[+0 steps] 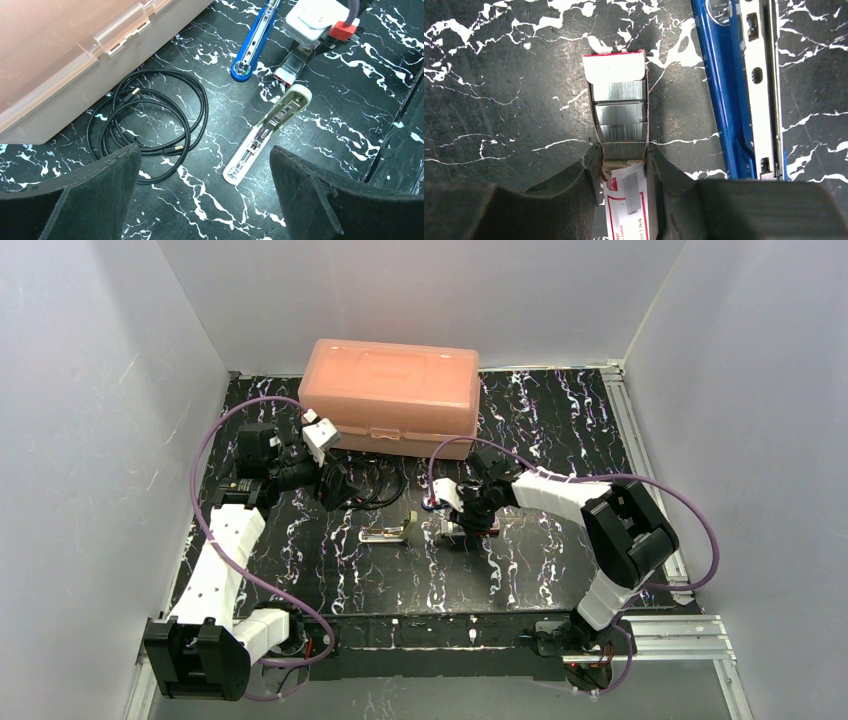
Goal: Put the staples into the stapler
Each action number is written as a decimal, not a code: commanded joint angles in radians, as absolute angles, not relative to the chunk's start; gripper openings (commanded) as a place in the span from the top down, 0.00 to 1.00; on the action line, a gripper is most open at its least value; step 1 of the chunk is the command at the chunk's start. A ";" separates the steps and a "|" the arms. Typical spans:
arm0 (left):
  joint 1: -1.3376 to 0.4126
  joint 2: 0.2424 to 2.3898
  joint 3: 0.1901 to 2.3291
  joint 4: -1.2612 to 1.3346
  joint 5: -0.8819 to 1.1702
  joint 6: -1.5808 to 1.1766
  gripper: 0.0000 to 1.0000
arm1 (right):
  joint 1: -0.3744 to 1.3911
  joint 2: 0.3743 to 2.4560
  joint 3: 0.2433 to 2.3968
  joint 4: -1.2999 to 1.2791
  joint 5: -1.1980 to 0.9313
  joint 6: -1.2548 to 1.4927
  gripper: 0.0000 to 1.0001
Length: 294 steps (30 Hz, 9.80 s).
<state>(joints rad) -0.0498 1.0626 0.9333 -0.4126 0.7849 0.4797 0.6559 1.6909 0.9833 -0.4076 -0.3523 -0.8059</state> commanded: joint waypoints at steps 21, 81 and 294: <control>-0.054 1.047 0.978 -0.485 0.786 0.591 0.01 | 0.493 1.511 0.949 -0.808 -0.412 -1.163 0.39; -0.055 1.020 0.980 -0.477 0.763 0.545 0.01 | 0.619 1.552 0.954 -0.675 -0.189 -0.457 0.54; -0.482 1.314 1.103 -0.200 1.046 0.325 0.45 | 0.733 1.416 1.361 -0.692 -0.721 -0.608 0.85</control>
<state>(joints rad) -0.4664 1.3048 1.1213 -0.1867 1.0180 0.2073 0.7330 1.4155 1.3823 -0.7254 -0.6479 -0.6621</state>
